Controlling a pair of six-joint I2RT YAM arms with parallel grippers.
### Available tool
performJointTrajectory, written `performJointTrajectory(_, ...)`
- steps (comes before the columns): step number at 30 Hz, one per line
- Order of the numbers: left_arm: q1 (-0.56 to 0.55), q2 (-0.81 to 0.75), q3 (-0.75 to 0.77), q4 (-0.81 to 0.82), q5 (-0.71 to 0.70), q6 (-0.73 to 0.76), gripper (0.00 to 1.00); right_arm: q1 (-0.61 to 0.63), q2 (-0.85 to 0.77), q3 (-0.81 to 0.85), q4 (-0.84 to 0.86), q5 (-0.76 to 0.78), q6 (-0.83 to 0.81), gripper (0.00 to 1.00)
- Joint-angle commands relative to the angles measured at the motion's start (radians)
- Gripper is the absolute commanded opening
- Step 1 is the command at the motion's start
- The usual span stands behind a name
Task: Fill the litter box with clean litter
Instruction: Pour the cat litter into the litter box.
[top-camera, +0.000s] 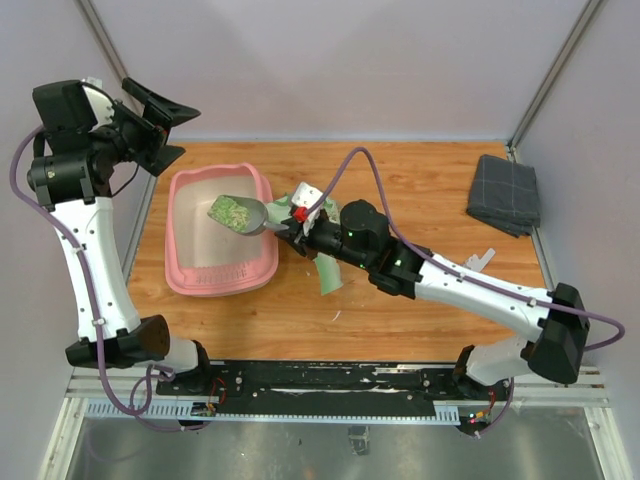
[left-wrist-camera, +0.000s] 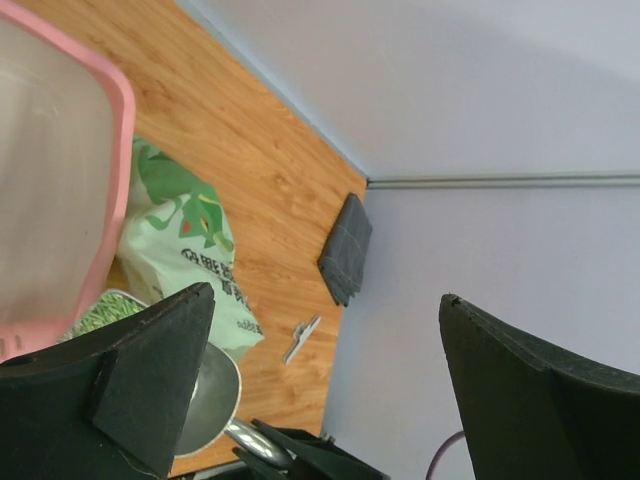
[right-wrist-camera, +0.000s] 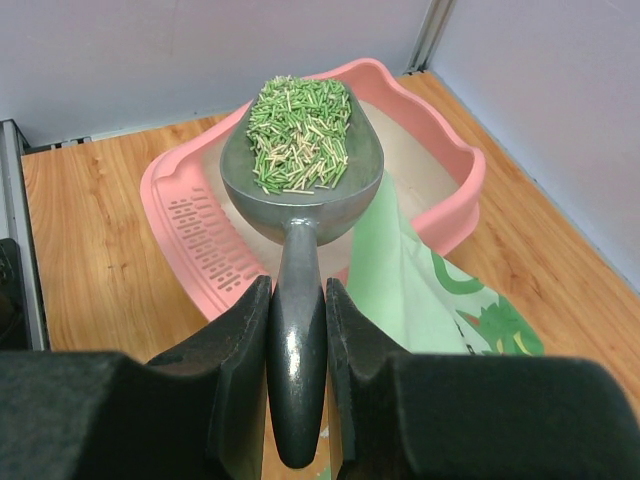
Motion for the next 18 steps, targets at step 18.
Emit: performJointTrajectory(18, 0.035, -0.08, -0.066, -0.006, 0.059, 0.065, 0.99, 0.024, 0.349, 0.369, -0.247, 0.108, -0.237, 0.01)
